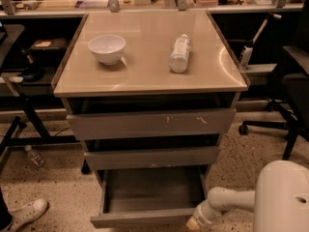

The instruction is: Close bottom drawer

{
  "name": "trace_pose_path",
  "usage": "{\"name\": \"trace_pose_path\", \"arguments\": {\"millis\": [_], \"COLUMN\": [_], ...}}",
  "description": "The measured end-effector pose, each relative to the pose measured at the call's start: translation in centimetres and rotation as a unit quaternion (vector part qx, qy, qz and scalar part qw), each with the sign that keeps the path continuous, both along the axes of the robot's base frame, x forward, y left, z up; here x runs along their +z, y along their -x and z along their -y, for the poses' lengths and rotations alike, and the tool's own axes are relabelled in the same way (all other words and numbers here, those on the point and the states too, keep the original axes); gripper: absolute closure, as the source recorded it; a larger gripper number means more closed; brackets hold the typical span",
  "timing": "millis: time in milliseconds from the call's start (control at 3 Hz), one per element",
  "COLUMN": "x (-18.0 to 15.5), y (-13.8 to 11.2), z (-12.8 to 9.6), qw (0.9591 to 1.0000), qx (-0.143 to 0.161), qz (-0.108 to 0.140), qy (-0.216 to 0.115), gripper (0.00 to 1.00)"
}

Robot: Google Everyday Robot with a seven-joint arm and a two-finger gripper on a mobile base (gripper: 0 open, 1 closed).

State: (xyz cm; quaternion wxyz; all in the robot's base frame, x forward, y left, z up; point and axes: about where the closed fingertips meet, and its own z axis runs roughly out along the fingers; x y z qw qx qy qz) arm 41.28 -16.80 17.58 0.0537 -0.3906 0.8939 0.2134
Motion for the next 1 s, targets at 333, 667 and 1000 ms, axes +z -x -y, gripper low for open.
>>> {"name": "trace_pose_path", "arguments": {"millis": [333, 667, 1000], "x": [-0.2, -0.1, -0.1], "y": [-1.7, -3.4, -3.5], "z": [-1.0, -2.0, -2.0], "qw": [0.9999, 0.9997, 0.9997], "qx": [0.008, 0.019, 0.019], "qz": [0.009, 0.016, 0.016], "qy": [-0.005, -0.007, -0.007], "gripper": [1.0, 1.0, 0.81]}}
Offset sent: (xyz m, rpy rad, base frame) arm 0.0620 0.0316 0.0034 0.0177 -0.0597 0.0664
